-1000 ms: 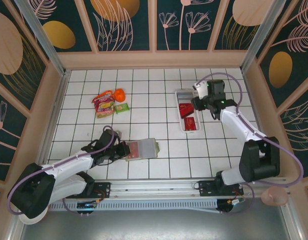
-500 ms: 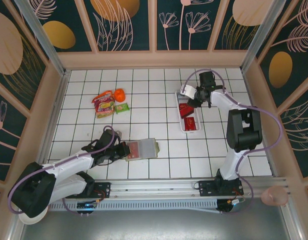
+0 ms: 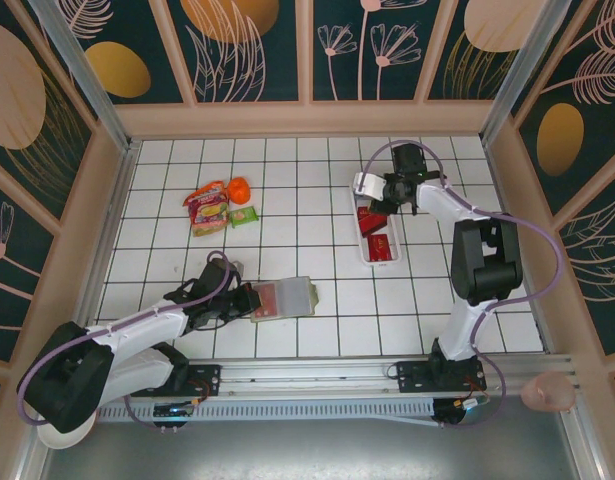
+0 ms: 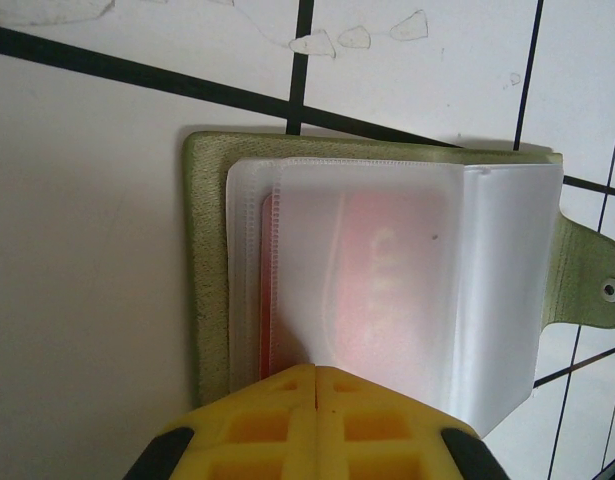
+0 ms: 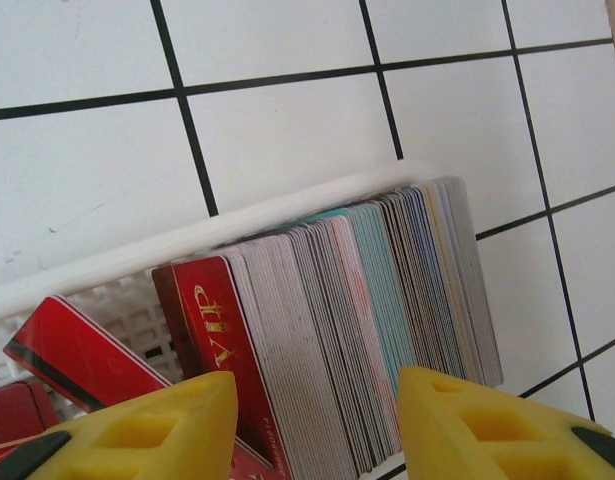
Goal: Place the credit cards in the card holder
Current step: Pick up the credit card from the storage box.
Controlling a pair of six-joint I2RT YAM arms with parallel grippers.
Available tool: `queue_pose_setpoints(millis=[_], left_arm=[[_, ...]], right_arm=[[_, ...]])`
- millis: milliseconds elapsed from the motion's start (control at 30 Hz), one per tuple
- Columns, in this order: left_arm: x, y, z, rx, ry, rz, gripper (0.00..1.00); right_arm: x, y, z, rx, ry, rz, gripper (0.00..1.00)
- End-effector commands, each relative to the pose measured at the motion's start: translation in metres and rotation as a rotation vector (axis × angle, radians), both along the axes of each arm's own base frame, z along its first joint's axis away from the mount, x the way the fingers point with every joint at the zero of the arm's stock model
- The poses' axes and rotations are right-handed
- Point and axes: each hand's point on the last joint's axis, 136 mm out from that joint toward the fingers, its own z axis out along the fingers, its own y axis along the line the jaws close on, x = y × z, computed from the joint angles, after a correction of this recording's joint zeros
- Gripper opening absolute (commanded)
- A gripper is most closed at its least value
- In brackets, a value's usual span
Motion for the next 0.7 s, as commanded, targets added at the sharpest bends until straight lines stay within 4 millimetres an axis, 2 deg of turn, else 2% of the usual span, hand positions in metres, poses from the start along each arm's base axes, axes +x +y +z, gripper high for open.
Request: queue_pose_setpoints(millis=[0,333,367,400,467,667], left_arm=[[-0.002,0.002,-0.004,0.013,0.009,0.000,0.00],[-0.003,0.002,-0.004,0.015,0.010,0.000,0.00],[-0.002,0.002,-0.004,0.015,0.009,0.000,0.00],[-0.003,0.002,-0.004,0.015,0.011,0.001,0.00],[-0.003,0.002,-0.004,0.016,0.011,0.000,0.00],[-0.003,0.002,-0.004,0.017,0.012,0.001,0.00]], right_arm=[[0.000,0.008,-0.004,-0.010,0.013,0.043,0.48],[0.007,0.011,-0.020,-0.063,0.019,0.046,0.49],[0.008,0.011,-0.019,-0.063,0.014,0.046,0.55],[0.007,0.011,-0.020,-0.065,0.015,0.048,0.56],[0.007,0.012,-0.017,-0.054,0.008,0.048,0.57],[0.012,0.006,-0.025,-0.110,-0.031,0.045,0.58]])
